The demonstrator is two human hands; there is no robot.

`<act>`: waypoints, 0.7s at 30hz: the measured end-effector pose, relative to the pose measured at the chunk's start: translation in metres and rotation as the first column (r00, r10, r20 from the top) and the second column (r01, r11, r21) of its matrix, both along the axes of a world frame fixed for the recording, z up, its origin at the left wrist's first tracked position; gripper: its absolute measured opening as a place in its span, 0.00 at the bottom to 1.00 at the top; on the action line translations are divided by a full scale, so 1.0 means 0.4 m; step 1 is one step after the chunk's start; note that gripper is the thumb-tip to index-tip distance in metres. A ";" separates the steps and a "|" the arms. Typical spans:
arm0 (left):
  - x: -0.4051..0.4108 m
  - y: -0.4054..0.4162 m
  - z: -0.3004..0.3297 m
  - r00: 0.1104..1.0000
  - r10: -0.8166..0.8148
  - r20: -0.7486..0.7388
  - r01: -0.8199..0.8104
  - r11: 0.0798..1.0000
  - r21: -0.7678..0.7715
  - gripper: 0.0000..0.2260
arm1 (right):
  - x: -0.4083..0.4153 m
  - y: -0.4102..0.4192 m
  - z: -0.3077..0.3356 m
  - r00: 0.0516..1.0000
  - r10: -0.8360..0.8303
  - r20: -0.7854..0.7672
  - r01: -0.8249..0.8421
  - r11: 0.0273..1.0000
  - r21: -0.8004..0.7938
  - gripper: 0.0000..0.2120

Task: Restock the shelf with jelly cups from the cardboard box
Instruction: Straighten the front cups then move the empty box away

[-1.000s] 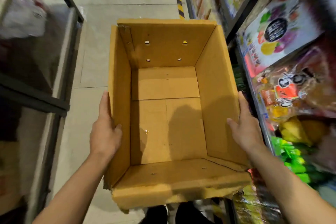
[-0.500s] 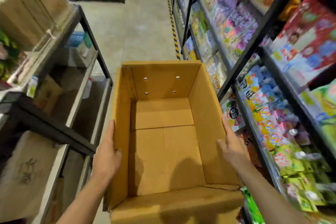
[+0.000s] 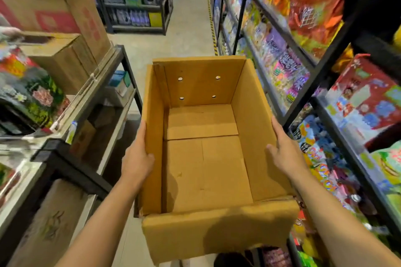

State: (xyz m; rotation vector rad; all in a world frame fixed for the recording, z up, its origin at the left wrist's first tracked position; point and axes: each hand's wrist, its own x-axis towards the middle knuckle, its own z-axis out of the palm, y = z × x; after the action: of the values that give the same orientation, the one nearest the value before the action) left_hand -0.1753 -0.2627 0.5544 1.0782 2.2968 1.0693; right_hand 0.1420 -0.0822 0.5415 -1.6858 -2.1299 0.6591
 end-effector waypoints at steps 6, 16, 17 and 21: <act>-0.052 0.184 0.014 0.999 0.032 -0.026 -0.032 0.999 -0.023 0.42 | -0.070 0.194 0.011 1.000 0.020 -0.004 -0.020 0.999 -0.044 0.42; -0.229 0.508 0.021 0.992 0.122 -0.039 -0.124 0.992 -0.037 0.42 | -0.258 0.587 0.021 0.989 0.110 -0.094 -0.117 0.991 -0.070 0.42; -0.254 0.542 0.021 0.991 0.128 -0.042 -0.129 0.991 -0.039 0.43 | -0.288 0.626 0.021 0.990 0.113 -0.081 -0.119 0.990 -0.071 0.42; -0.386 0.699 0.000 0.988 0.148 -0.042 -0.150 0.988 -0.039 0.43 | -0.434 0.787 0.012 0.995 0.094 -0.030 -0.096 0.993 -0.066 0.42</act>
State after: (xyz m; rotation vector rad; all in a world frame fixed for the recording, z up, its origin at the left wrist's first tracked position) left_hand -0.3297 0.0168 0.5545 0.9312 2.4520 1.0582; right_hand -0.0315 0.2326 0.5462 -1.6079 -2.2037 0.7853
